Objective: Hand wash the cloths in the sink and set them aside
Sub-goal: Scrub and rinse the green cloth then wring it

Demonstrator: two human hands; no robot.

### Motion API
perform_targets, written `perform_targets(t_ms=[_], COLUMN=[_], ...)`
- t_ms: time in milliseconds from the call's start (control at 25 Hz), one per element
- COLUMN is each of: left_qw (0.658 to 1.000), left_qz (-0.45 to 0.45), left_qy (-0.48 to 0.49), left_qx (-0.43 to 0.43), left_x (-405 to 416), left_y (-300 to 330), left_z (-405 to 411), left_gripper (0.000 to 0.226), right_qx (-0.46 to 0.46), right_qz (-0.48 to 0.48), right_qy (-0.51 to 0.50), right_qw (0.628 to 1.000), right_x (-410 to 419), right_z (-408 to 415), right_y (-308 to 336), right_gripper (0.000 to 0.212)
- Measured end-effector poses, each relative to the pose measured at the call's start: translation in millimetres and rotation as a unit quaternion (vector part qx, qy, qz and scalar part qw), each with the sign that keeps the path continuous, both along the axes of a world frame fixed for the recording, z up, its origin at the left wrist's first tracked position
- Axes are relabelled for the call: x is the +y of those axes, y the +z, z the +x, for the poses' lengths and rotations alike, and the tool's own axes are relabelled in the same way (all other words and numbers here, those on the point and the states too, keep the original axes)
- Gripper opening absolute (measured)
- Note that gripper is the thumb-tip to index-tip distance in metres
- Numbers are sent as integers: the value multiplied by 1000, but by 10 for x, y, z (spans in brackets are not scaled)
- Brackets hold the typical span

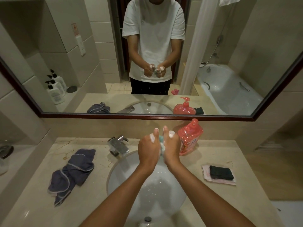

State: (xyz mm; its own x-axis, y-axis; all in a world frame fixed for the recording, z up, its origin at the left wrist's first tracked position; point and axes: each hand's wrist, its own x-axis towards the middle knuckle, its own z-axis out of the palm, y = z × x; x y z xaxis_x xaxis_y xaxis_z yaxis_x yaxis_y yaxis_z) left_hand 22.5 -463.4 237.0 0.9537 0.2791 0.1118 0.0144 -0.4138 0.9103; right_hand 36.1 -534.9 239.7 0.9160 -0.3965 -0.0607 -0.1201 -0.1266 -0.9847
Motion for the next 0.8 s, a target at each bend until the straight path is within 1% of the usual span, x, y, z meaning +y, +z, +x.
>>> perform_targets(t_ms=[80,160,320,440,520,640,680,800], left_qw=[1000,1000,999,999,998,999,999,998], left_qz=[-4,-8,4,-24,-38,-24,-28,-55], left_qy=[1,-12,-24,-17,-35,-44,-37,-25], left_qx=[23,25,23,35,20,2,6,30], left_x=[62,47,-3,87,72,-15,-1,97], left_y=[14,-21,-62,-7,-9,-25,-13,-2], left_z=[80,65,37,171,140,41,57,163], left_gripper=[62,62,62,62,61,62,63,59], right_qx=[-6,3,22,25,28,31,30,34], right_qz=[-31,-41,26,14,17,76,75,30], right_qy=[20,14,4,31,23,15,21,42], right_qw=[999,999,999,999,999,997,997,998], right_x=[78,62,-22,97,76,-27,-7,104], right_z=[-126,-92,76,-53,-19,126,99,-78], right_y=[-82,-79,-4,-108,-84,31,36,-71], right_gripper=[52,52,49,49,49,47,47,49])
